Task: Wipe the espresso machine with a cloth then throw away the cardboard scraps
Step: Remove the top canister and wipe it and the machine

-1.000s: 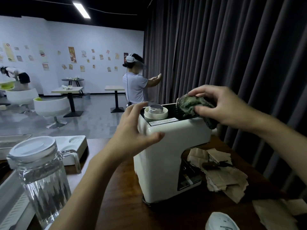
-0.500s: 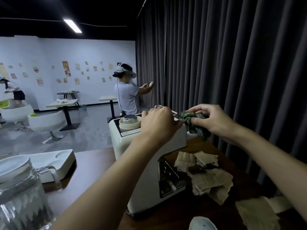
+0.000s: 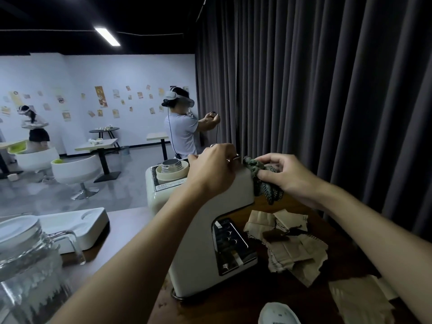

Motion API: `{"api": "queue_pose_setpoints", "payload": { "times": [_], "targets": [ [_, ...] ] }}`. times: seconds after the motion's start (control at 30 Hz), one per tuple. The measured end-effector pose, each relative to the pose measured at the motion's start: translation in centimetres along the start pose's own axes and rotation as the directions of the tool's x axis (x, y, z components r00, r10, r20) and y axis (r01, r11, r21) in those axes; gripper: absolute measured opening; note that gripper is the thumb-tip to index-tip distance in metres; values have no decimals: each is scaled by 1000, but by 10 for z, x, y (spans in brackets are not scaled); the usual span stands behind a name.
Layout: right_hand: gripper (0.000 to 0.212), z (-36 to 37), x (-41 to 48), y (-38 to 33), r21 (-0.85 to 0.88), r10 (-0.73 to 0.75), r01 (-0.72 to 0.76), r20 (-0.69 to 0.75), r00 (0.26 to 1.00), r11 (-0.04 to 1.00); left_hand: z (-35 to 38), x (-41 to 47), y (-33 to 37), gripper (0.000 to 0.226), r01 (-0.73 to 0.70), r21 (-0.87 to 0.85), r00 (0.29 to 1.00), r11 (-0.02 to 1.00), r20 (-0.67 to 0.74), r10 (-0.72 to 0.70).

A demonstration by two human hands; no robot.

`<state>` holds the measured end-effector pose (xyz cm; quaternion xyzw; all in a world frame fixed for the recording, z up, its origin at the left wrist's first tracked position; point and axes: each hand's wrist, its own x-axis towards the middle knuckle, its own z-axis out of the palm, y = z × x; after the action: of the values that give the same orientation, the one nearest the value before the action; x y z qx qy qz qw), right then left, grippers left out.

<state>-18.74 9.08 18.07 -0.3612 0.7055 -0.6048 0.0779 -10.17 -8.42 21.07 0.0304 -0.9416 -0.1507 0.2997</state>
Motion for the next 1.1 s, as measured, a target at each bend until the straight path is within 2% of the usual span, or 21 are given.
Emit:
{"api": "queue_pose_setpoints", "payload": {
  "times": [0.2,0.37,0.5,0.57,0.67,0.8,0.9,1.03,1.1],
  "targets": [
    [27,-10,-1,-5,-189,-87,73,-67,994,979,-15,-8,-7,13,-85,67,994,994,68,80],
    [29,-5,0,-6,-266,-91,86,-5,996,960,-39,-19,-35,7,-142,-44,985,989,91,145],
    [31,13,11,-6,-228,-82,86,25,996,970,-58,-33,-62,14,-169,-165,974,972,126,191],
    [40,25,20,-8,-167,-63,68,34,997,984,-64,-39,-70,12,-166,-215,975,963,110,192],
    [50,40,32,-7,-66,-13,18,79,997,998,-63,-47,-71,8,-123,-215,991,969,30,132],
    [54,41,41,-1,123,67,-92,191,979,988,-52,-61,-62,8,31,56,990,998,-142,-23],
    [52,39,46,0,176,90,-135,244,966,975,-47,-69,-55,14,114,-55,970,992,-209,-123],
    [50,40,50,0,218,114,-176,270,956,960,-33,-82,-49,24,267,-47,942,963,-196,-271],
    [50,39,48,-2,215,119,-181,269,956,960,-24,-93,-43,27,301,-145,923,942,-205,-326]
  ]
}}
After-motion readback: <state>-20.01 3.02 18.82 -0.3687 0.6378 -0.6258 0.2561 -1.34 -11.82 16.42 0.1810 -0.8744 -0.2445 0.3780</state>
